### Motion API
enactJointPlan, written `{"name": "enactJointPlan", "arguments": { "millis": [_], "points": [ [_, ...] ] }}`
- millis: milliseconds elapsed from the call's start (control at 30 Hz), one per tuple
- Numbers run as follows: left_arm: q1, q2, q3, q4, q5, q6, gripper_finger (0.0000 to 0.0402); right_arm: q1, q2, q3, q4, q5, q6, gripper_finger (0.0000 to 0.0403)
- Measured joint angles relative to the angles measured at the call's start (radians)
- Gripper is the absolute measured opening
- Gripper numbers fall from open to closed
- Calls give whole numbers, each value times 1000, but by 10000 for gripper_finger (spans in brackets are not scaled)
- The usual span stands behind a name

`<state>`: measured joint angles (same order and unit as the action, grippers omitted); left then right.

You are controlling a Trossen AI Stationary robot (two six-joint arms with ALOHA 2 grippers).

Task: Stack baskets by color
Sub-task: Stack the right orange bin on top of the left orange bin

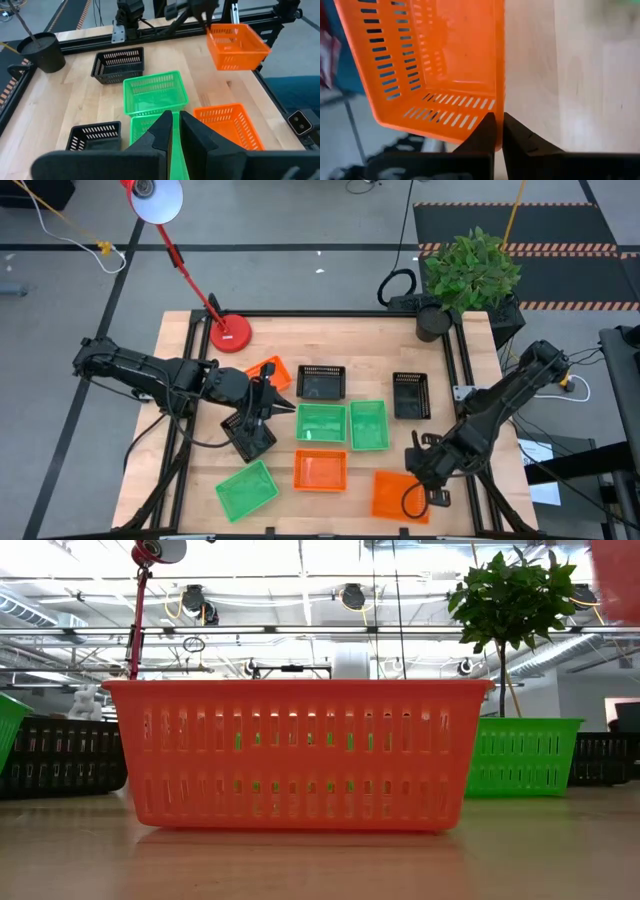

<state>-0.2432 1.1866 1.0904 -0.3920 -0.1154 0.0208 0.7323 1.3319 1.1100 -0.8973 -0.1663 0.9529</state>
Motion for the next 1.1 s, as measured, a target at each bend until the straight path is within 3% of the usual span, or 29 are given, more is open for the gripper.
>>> {"name": "enactJointPlan", "arguments": {
  "millis": [233, 400, 600, 833, 1100],
  "points": [
    [0, 0, 0, -21, 0, 15, 37, -59, 0, 97, -6, 36, 81, 5],
    [0, 0, 0, -59, 0, 27, 37, -137, 3, 129, -6, 36, 41, 5],
    [0, -2, 0, -109, 1, 19, 37, -237, 47, 212, -28, 35, -107, 6],
    [0, -5, 0, -115, 1, 7, 37, -338, 159, 380, -176, 31, -285, 7],
    [0, -29, 0, -158, -27, 2, 37, -421, 293, 536, -207, -65, -439, 8]
  ]
}}
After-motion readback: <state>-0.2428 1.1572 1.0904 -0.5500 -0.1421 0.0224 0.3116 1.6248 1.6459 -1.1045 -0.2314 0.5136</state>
